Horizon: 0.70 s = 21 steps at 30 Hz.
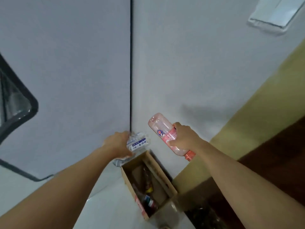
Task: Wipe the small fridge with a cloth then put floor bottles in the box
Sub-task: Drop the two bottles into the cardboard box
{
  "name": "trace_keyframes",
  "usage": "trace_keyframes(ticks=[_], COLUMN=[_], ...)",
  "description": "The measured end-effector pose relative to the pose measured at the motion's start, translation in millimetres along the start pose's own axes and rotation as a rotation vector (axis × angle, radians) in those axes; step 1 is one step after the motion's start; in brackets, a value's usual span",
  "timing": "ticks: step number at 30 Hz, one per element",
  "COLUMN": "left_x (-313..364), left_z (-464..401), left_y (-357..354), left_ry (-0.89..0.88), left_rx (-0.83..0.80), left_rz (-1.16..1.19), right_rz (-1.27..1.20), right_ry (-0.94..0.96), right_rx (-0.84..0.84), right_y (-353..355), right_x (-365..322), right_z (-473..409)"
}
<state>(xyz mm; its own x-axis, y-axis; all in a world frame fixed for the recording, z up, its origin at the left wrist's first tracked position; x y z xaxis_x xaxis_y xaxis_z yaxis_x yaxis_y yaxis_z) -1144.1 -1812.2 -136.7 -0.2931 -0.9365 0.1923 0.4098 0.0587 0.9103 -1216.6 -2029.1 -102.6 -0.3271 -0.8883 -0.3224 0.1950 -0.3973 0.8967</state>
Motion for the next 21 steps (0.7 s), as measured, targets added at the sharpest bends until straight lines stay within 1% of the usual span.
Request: trace_keyframes(ticks=[5,9,14,21], left_x=[0,-3,-12,-18], left_z=[-9,-11,-23,-60], left_y=[-69,-123,-196,-317], left_ry=[0.194,0.329,0.46,0.608], left_rx=[-0.072,-0.071,-0.11,-0.2], left_rz=[0.132,0.188,0.295,0.496], right_rz=[0.0,-0.009,-0.019,-0.084], right_ry=[0.115,0.15,0.103,-0.019], right_rx=[-0.132,-0.261,-0.359,-0.461], right_y=[-41,-96,-168,-286], right_x=[26,44,74,140], right_z=[-51,-72,-93,-110])
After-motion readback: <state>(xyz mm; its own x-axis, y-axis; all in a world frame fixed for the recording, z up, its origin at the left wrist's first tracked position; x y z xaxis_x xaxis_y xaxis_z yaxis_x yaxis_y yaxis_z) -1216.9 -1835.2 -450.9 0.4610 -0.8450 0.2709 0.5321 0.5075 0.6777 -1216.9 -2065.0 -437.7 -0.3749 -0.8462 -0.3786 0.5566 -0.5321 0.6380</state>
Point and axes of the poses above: each hand's wrist, its own z-axis away from the middle knuckle, its own y-axis out of the back of the hand, x = y × z, the point moved 10 cm from there along -z, towards the middle knuckle, and after that the axes turned 5 degrees about y, right-handed, at the moved point
